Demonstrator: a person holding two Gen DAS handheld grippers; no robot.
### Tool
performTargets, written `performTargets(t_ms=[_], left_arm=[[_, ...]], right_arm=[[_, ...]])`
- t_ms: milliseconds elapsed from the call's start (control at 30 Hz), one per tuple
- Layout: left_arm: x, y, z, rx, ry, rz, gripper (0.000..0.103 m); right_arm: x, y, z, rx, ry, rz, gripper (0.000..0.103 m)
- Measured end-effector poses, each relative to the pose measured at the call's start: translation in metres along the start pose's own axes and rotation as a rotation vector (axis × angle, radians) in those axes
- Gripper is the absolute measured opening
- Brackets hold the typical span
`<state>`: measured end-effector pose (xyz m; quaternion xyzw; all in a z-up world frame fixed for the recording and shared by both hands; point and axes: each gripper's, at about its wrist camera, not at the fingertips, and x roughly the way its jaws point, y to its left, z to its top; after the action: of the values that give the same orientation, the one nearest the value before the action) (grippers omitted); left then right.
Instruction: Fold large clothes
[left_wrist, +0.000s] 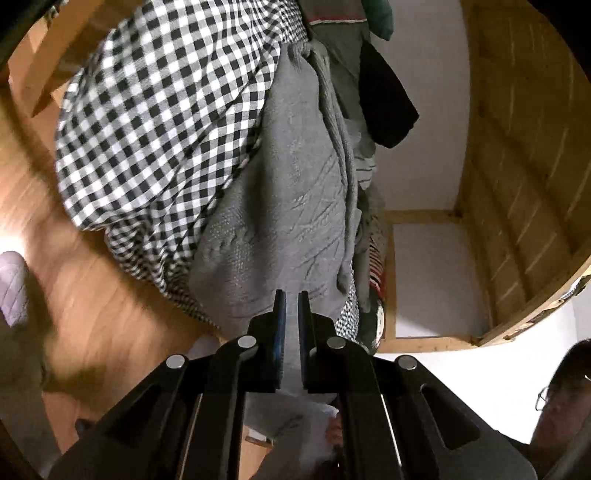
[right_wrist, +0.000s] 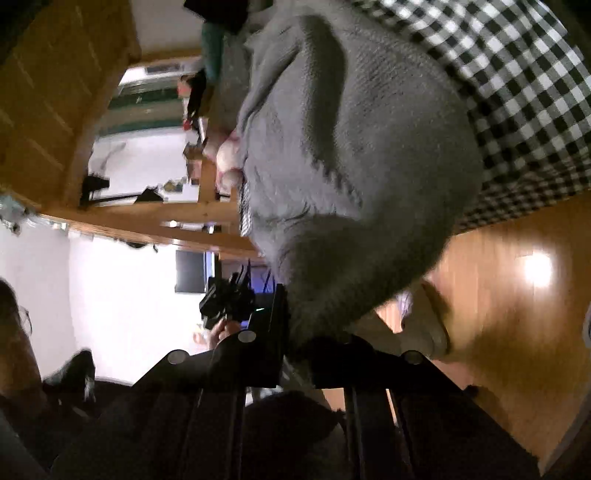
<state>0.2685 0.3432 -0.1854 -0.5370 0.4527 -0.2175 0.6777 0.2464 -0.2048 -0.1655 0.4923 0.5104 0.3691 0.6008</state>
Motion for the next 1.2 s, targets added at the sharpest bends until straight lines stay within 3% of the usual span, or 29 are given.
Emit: performTargets(t_ms=[133, 167, 200, 233, 267, 300, 367, 433, 467, 500, 600, 667, 733, 767, 833, 900, 1000, 1033, 1067, 1100, 1200], left_arm=[[0.005, 0.005, 0.011, 0.064, -0.031, 0.136, 0.008], [0.008, 0.001, 0.014, 0.141, -0.073, 0.246, 0.033], [0.018, -0.001, 0.014, 0.192, -0.110, 0.344, 0.089], [0.020, -0.007, 0.016, 0.261, -0.180, 0.424, 0.096], [0.024, -0.009, 0.015, 0.317, -0.224, 0.425, 0.097], [0.032, -0.013, 0.014, 0.386, -0.233, 0.392, 0.097], [0.055, -0.017, 0.014, 0.480, -0.176, 0.354, 0.097], [0.080, -0.013, 0.018, 0.493, -0.112, 0.348, 0.097], [0.088, -0.009, 0.020, 0.473, -0.099, 0.344, 0.097], [0.096, -0.002, 0.027, 0.413, -0.073, 0.293, 0.097], [0.104, 0.008, 0.031, 0.234, -0.003, 0.091, 0.097], [0.105, 0.004, 0.036, 0.189, -0.001, -0.015, 0.097], [0.117, 0.003, 0.041, 0.127, 0.072, -0.123, 0.097], [0.126, 0.005, 0.043, 0.097, 0.125, -0.143, 0.097], [0.139, 0.010, 0.046, 0.100, 0.156, -0.095, 0.097], [0.138, 0.016, 0.052, 0.127, 0.098, -0.046, 0.097], [0.132, 0.018, 0.059, 0.132, 0.049, -0.097, 0.095], [0.131, 0.016, 0.061, 0.152, 0.068, -0.122, 0.086], [0.133, 0.010, 0.063, 0.194, 0.096, -0.148, 0.040], [0.135, 0.007, 0.064, 0.215, 0.107, -0.127, 0.004], [0.134, -0.001, 0.068, 0.230, 0.131, -0.073, 0.007]], right_arm=[[0.001, -0.003, -0.011, 0.014, -0.001, 0.013, 0.011], [-0.003, 0.000, -0.012, 0.012, -0.025, 0.049, 0.011], [-0.010, 0.003, -0.013, 0.018, -0.057, 0.100, 0.011], [-0.016, 0.007, -0.014, 0.011, -0.083, 0.143, 0.011], [-0.022, 0.014, -0.017, -0.003, -0.106, 0.170, 0.011], [-0.029, 0.023, -0.018, -0.022, -0.131, 0.196, 0.011], [-0.039, 0.041, -0.019, -0.059, -0.153, 0.217, 0.011], [-0.046, 0.057, -0.018, -0.095, -0.155, 0.209, 0.011], [-0.047, 0.061, -0.018, -0.104, -0.154, 0.208, 0.011], [-0.047, 0.065, -0.017, -0.111, -0.152, 0.203, 0.011], [-0.047, 0.070, -0.013, -0.120, -0.150, 0.198, 0.011], [-0.045, 0.071, -0.009, -0.115, -0.152, 0.195, 0.011], [-0.046, 0.069, -0.007, -0.108, -0.163, 0.205, 0.011], [-0.049, 0.068, -0.006, -0.106, -0.167, 0.206, 0.011], [-0.054, 0.063, -0.007, -0.104, -0.170, 0.207, 0.011], [-0.052, 0.063, -0.006, -0.103, -0.166, 0.203, 0.011], [-0.051, 0.062, -0.005, -0.095, -0.161, 0.207, 0.011], [-0.050, 0.061, -0.005, -0.093, -0.159, 0.210, 0.011], [-0.048, 0.061, -0.004, -0.090, -0.161, 0.210, 0.011], [-0.047, 0.061, -0.002, -0.086, -0.162, 0.206, 0.011], [-0.045, 0.061, 0.000, -0.081, -0.159, 0.197, 0.011]])
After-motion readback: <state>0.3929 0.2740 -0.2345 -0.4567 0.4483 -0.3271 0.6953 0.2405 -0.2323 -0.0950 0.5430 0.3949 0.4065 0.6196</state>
